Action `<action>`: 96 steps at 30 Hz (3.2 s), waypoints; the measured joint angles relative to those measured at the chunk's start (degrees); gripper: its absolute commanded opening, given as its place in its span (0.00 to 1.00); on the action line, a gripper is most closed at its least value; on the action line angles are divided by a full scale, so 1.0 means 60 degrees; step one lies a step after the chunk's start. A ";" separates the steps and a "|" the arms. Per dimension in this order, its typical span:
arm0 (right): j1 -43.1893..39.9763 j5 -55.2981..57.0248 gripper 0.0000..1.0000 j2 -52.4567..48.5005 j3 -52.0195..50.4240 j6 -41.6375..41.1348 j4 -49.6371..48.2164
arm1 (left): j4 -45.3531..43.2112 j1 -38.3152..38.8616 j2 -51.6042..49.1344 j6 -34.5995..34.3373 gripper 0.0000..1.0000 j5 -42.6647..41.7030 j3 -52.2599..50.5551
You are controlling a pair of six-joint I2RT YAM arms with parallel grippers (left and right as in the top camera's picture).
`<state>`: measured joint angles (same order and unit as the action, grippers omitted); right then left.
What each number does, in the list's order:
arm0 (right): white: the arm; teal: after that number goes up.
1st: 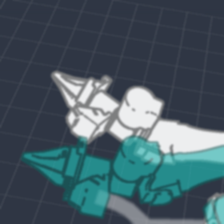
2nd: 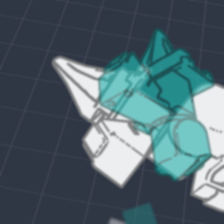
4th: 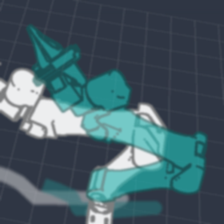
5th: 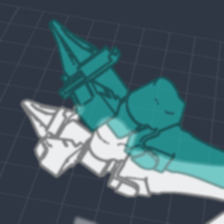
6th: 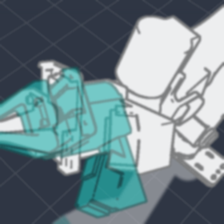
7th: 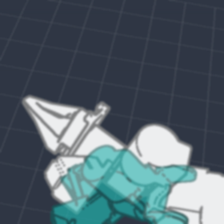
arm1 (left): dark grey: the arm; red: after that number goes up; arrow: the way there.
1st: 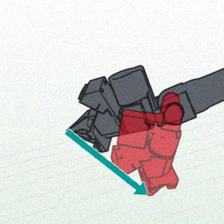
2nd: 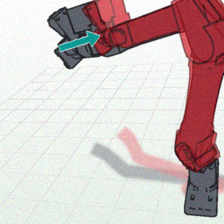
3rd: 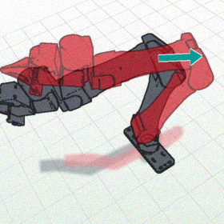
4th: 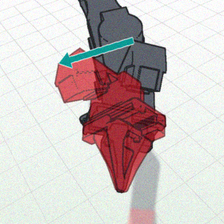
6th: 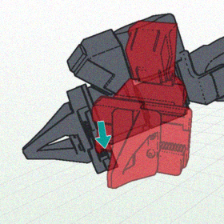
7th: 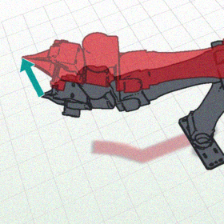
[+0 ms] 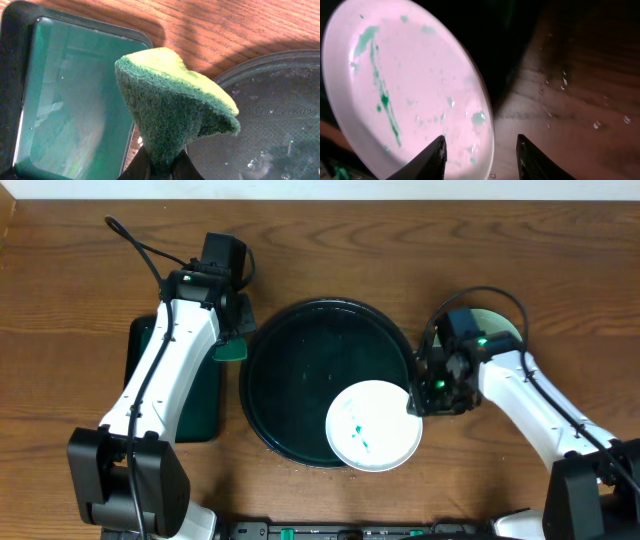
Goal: Clean dirty plates on tray and stack at the side
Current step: 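Return the right gripper to the tray and grasp the last white plate's rim, then scrub the held plate with the sponge in the left gripper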
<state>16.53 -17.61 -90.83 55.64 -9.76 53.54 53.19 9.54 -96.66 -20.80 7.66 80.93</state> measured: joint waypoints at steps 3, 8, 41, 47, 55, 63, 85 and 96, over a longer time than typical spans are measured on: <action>0.0168 0.0000 0.41 -0.0004 -0.0423 0.0004 -0.0590 | 0.0000 0.0000 0.0000 0.0000 0.07 0.0000 0.0000; 0.0186 0.0007 0.23 -0.0007 -0.1053 -0.0007 -0.1231 | 0.0000 0.0000 0.0000 0.0000 0.07 0.0000 0.0000; 0.1297 0.0605 0.01 -0.1763 0.1082 -0.1989 -0.3544 | 0.0000 0.0000 0.0000 0.0000 0.07 -0.0004 0.0000; 0.1297 0.0441 0.01 -0.2900 0.2065 -0.2073 -0.2696 | -0.0007 0.0000 -0.0015 -0.0004 0.07 -0.0535 0.0000; 0.1297 -0.0047 0.01 -0.3971 0.2969 -0.2554 -0.2546 | -0.0120 0.0539 -0.0758 -0.0004 0.07 -0.1581 -0.0004; 0.1239 -0.0299 0.01 -0.4018 0.3020 -0.2656 -0.2517 | -0.0871 0.1661 -0.2033 -0.0011 0.07 -0.2634 -0.0113; 0.1239 -0.0291 0.01 -0.4018 0.3020 -0.2656 -0.2506 | -0.2422 0.1967 -0.3592 0.1512 0.07 -0.6375 -0.0047; 0.1239 -0.0288 0.01 -0.4018 0.3024 -0.2659 -0.2583 | -0.1683 0.2244 -0.3475 0.0073 0.07 -0.2320 0.0525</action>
<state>23.97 -19.33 -114.93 73.78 -25.71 38.04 43.09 23.00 -117.51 -20.36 -6.26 84.07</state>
